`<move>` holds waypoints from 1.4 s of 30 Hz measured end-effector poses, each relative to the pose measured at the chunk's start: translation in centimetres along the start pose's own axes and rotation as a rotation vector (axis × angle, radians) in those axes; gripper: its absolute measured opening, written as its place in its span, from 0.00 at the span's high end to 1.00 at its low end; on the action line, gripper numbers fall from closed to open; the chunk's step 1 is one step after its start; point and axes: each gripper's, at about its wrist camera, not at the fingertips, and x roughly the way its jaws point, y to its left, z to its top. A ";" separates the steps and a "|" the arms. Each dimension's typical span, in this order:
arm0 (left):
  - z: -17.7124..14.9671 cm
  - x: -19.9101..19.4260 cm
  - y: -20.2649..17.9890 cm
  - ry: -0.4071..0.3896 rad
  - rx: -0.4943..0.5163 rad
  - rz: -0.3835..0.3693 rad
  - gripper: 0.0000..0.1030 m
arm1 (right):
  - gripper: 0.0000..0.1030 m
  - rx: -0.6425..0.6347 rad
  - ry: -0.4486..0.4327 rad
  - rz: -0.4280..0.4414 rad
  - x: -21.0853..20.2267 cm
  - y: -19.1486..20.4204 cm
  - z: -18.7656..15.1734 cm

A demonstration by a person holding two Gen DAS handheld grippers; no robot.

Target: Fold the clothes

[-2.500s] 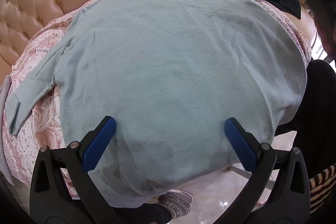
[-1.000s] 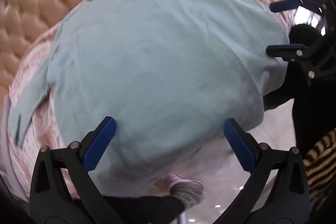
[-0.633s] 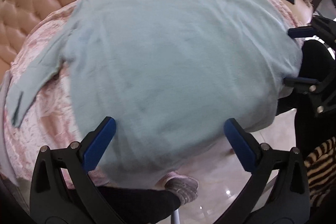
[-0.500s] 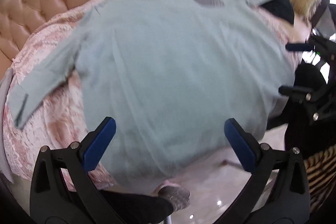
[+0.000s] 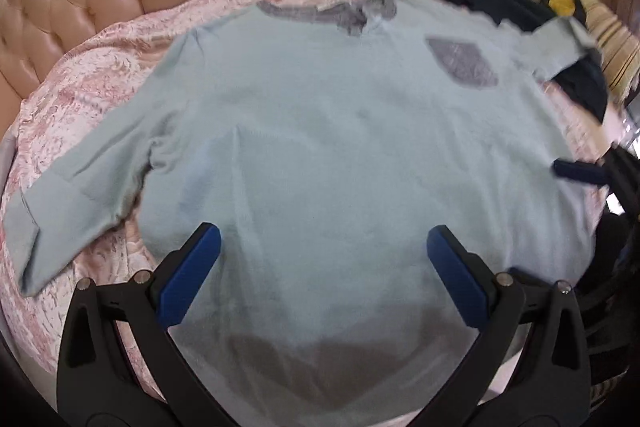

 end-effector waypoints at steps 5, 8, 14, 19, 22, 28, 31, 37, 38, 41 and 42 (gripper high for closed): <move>-0.9 -0.5 0.8 -0.025 0.005 -0.019 0.00 | 0.00 0.025 -0.038 0.033 0.2 -1.2 -1.4; -0.6 -0.7 0.8 0.013 -0.023 0.002 0.00 | 0.00 0.026 -0.033 0.041 0.2 -1.3 -1.4; 2.8 -3.1 -3.7 -0.049 0.055 -0.059 0.00 | 0.00 -0.053 -0.163 -0.191 -4.6 -3.4 -1.1; 4.7 -0.4 -7.1 0.001 0.140 -0.072 0.00 | 0.00 0.038 -0.230 -0.436 -7.6 -11.4 -2.5; 4.2 1.7 -7.7 0.037 0.150 -0.058 0.00 | 0.08 0.154 -0.256 -0.491 -8.2 -18.2 -4.4; 4.0 1.2 -7.9 0.010 0.175 -0.054 0.00 | 0.57 0.315 -0.250 -0.550 -8.0 -28.4 -7.7; 4.0 1.2 -8.0 0.014 0.171 -0.053 0.00 | 0.58 0.327 -0.254 -0.542 -7.7 -30.5 -8.3; 3.8 1.3 -8.0 -0.009 0.163 -0.053 0.00 | 0.58 0.316 -0.300 -0.498 -7.5 -32.4 -7.7; 3.8 1.3 -8.0 -0.008 0.161 -0.052 0.00 | 0.58 0.303 -0.291 -0.502 -7.2 -32.4 -7.5; 4.0 1.4 -8.0 -0.002 0.158 -0.052 0.00 | 0.58 0.280 -0.265 -0.499 -6.2 -32.5 -7.1; 4.0 1.4 -8.0 -0.001 0.157 -0.052 0.00 | 0.61 0.286 -0.268 -0.494 -6.1 -32.6 -7.1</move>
